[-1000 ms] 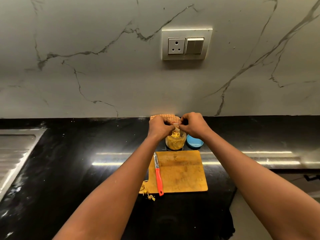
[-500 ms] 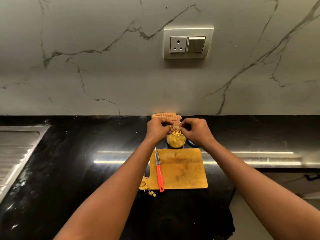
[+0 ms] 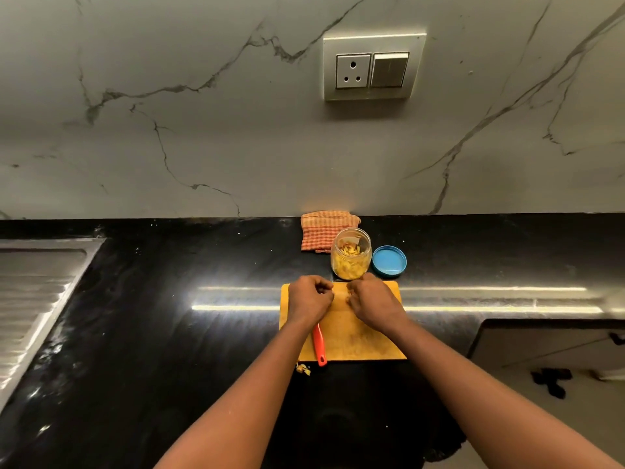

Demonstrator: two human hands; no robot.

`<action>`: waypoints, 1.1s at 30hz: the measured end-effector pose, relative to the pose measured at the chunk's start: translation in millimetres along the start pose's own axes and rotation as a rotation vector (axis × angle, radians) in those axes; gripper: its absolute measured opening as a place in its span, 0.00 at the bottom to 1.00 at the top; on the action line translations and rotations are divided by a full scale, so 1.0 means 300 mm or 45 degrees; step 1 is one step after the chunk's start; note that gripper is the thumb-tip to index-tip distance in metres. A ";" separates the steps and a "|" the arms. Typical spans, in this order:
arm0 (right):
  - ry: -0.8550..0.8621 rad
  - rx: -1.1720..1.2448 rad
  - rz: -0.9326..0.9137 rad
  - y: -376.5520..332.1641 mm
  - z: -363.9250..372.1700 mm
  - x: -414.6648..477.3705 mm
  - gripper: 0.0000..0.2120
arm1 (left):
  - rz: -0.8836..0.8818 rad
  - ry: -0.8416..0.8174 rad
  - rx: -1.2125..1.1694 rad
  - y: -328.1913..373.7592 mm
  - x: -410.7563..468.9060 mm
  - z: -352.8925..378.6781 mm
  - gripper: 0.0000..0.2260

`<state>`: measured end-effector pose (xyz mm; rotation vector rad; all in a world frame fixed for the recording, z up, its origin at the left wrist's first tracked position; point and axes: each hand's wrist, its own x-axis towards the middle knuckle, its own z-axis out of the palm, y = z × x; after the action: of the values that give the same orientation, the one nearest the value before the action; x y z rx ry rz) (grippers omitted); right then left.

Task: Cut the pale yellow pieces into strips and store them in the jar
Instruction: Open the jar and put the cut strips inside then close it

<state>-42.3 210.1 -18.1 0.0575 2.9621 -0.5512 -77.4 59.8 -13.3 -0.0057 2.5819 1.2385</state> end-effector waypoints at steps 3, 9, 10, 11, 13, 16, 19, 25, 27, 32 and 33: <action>-0.014 -0.069 -0.009 -0.011 0.009 0.011 0.09 | 0.024 -0.026 0.100 0.003 0.025 0.007 0.06; -0.037 -0.161 -0.051 -0.010 0.019 0.022 0.10 | 0.039 -0.082 0.184 0.009 0.071 0.032 0.07; -0.049 -0.175 -0.072 -0.013 0.018 0.024 0.10 | 0.038 -0.086 0.182 0.006 0.074 0.035 0.07; -0.057 -0.190 -0.096 -0.016 0.016 0.026 0.10 | 0.035 -0.090 0.175 0.003 0.079 0.038 0.07; -0.069 -0.207 -0.128 -0.017 0.015 0.031 0.09 | 0.030 -0.097 0.167 -0.001 0.085 0.040 0.08; -0.076 -0.201 -0.150 -0.018 0.012 0.040 0.07 | 0.044 -0.099 0.170 -0.002 0.084 0.037 0.09; -0.069 -0.154 -0.161 -0.017 0.004 0.038 0.08 | 0.049 -0.108 0.156 -0.002 0.080 0.031 0.08; 0.124 0.005 -0.294 -0.015 -0.053 0.012 0.08 | 0.106 -0.066 0.093 0.026 0.066 -0.013 0.05; 0.231 0.066 -0.381 -0.030 -0.103 0.008 0.06 | 0.138 0.022 0.070 0.037 0.060 -0.030 0.05; 0.487 0.172 -0.410 -0.046 -0.236 0.072 0.02 | 0.175 0.120 0.024 0.068 0.058 -0.060 0.07; 0.493 0.161 -0.382 -0.045 -0.255 0.091 0.02 | 0.181 0.125 0.013 0.076 0.059 -0.063 0.08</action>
<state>-79.3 225.5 54.0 -0.3080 3.3302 -0.8515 -102.0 61.6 10.9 0.1247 2.7142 1.3039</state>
